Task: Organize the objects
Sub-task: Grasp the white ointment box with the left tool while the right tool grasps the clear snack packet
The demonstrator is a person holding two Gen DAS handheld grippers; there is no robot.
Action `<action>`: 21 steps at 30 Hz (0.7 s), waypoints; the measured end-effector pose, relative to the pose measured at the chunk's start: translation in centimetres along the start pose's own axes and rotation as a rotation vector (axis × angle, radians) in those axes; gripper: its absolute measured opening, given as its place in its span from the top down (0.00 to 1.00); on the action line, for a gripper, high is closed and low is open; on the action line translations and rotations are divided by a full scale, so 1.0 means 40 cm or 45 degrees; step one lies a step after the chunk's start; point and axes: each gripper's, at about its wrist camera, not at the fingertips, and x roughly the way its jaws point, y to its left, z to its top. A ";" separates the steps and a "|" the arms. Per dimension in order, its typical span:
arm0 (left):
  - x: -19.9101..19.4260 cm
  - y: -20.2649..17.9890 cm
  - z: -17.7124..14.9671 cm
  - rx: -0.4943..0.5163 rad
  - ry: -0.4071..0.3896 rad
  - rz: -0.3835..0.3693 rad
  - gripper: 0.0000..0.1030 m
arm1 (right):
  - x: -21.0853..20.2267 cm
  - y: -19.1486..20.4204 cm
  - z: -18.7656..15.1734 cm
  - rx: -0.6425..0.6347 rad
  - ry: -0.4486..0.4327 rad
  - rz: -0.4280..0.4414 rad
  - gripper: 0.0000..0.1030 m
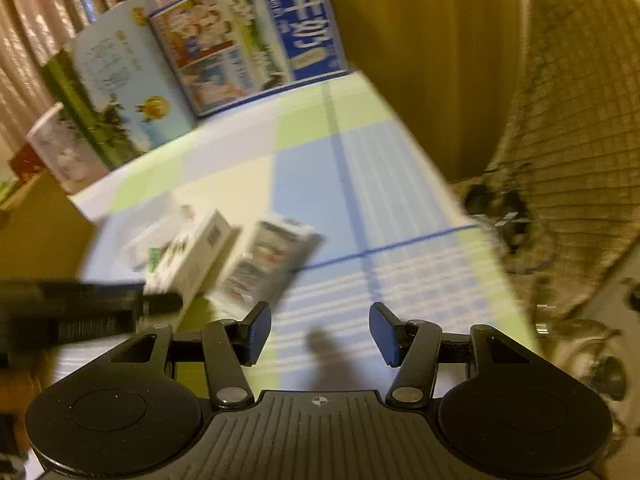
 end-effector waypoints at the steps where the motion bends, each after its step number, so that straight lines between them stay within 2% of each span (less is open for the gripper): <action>1: -0.015 0.009 -0.015 0.022 -0.008 0.008 0.68 | 0.012 0.008 0.003 0.010 0.004 0.031 0.49; 4: -0.055 0.033 -0.056 0.044 -0.026 0.046 0.68 | 0.056 0.037 0.013 0.015 0.022 0.074 0.49; 11: -0.106 0.031 -0.134 0.032 -0.069 0.062 0.68 | 0.147 0.103 0.020 -0.077 -0.005 -0.017 0.48; 14: -0.115 0.027 -0.159 0.022 -0.063 0.064 0.68 | 0.149 0.128 0.001 -0.173 0.019 -0.050 0.58; 16: -0.130 0.024 -0.182 0.021 -0.064 0.066 0.68 | 0.127 0.135 -0.011 -0.203 0.061 -0.045 0.63; 21: -0.198 0.018 -0.268 0.010 -0.051 0.059 0.68 | 0.047 0.145 -0.070 -0.209 0.239 0.092 0.66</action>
